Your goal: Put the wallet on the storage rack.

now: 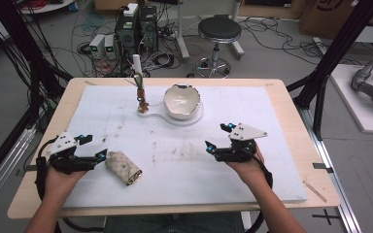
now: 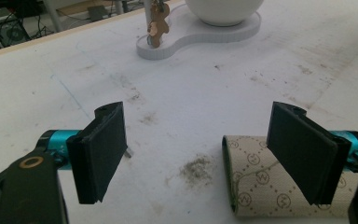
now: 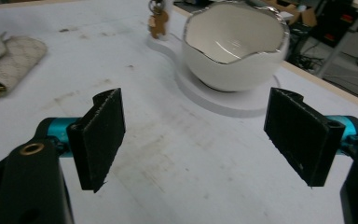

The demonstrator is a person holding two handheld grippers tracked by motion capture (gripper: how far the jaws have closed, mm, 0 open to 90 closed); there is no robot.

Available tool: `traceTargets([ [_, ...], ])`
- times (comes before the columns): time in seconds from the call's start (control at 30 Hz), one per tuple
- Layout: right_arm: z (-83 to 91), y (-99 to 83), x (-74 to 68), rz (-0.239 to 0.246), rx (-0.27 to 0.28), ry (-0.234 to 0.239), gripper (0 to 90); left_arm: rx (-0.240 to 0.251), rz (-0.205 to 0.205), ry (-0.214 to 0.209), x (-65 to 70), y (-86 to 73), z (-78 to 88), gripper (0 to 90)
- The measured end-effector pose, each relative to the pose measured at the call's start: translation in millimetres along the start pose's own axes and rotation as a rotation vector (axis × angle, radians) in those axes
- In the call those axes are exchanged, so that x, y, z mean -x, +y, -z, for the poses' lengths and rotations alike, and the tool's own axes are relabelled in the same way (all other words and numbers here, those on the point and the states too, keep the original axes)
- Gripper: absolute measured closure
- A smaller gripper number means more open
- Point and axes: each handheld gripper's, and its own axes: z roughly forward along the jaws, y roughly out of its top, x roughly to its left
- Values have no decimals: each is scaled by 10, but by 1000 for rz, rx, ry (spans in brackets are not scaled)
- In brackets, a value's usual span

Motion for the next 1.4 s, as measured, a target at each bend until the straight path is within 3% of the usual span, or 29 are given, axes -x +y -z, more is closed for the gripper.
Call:
traceTargets([
  [0.8, -838, 436, -926, 88, -70, 277, 205, 6, 7, 69, -32, -127, 346, 199],
  [1.2, -1181, 574, -1353, 132, -102, 369, 205, 2, 11, 78, -35, -156, 387, 199],
  [1.4, -1298, 612, -1493, 146, -115, 387, 205, 2, 15, 80, -43, -159, 387, 199],
])
